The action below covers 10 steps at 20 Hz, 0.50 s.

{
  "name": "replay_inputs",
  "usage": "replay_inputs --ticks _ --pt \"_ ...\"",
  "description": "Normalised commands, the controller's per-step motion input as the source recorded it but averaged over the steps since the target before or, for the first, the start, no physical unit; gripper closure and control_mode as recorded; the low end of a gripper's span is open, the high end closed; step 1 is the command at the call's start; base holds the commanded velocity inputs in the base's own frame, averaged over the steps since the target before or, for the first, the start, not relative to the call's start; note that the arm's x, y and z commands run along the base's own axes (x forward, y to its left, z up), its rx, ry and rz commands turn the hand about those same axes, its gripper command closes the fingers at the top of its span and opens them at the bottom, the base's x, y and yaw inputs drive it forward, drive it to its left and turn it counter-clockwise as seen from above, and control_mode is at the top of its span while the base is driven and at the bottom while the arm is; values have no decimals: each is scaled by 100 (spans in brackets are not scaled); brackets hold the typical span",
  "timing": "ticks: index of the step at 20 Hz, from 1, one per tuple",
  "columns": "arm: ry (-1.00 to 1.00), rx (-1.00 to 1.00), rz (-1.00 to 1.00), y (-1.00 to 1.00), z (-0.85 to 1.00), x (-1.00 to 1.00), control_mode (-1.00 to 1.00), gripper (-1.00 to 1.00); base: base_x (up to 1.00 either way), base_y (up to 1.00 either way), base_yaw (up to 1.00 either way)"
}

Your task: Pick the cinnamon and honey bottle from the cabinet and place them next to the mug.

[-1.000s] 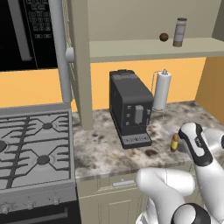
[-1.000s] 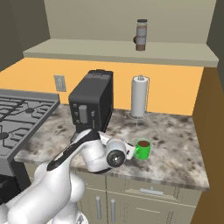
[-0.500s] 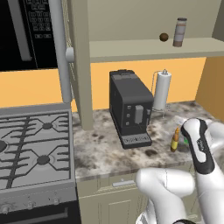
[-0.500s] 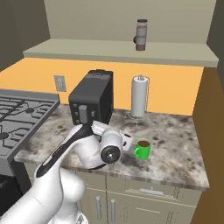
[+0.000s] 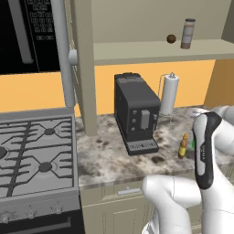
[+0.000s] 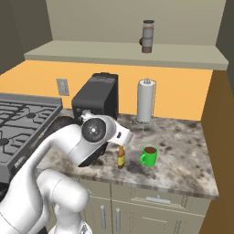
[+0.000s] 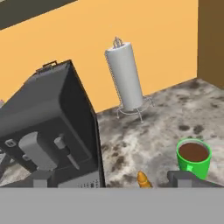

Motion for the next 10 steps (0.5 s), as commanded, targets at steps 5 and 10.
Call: replay_inputs --ticks 5,10 --pt "25 -17 -6 7 57 -76 -100 -100 0 0 0" --pt "6 -21 -4 17 50 -95 -100 -100 0 0 0"
